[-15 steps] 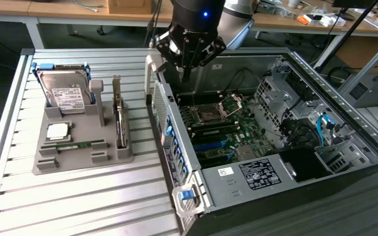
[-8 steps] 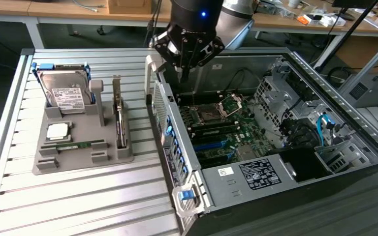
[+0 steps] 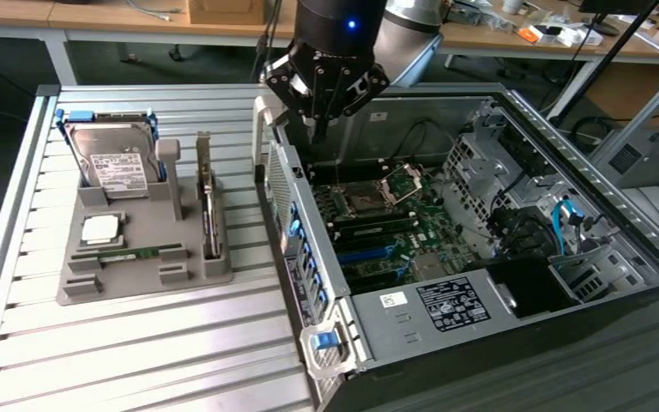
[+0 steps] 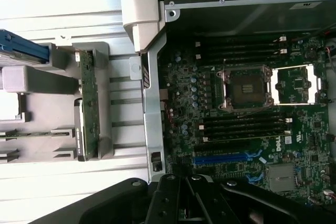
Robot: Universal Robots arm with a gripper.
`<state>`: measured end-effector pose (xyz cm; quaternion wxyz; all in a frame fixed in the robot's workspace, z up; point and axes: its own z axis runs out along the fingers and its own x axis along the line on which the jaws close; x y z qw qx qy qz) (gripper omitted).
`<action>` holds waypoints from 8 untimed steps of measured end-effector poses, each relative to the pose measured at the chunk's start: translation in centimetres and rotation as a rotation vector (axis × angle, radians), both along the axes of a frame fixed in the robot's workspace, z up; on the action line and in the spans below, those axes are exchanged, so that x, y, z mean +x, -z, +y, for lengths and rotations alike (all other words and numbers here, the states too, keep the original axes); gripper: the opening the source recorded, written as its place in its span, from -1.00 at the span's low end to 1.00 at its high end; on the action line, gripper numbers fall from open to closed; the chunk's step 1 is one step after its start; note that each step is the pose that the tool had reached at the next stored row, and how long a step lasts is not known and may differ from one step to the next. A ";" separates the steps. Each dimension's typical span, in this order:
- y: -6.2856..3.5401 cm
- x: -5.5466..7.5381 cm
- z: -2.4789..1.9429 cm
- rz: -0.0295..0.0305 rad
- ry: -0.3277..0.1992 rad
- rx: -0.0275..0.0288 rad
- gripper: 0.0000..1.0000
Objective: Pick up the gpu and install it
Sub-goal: 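Reach for the gpu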
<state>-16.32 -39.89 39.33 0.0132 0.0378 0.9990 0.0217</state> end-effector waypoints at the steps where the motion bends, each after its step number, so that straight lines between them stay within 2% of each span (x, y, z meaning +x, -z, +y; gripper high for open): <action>1: 0.00 -0.1 0.00 0.0000 0.000 0.0000 -0.79; 8: 0.00 -0.4 0.00 0.0000 0.000 0.0000 -0.79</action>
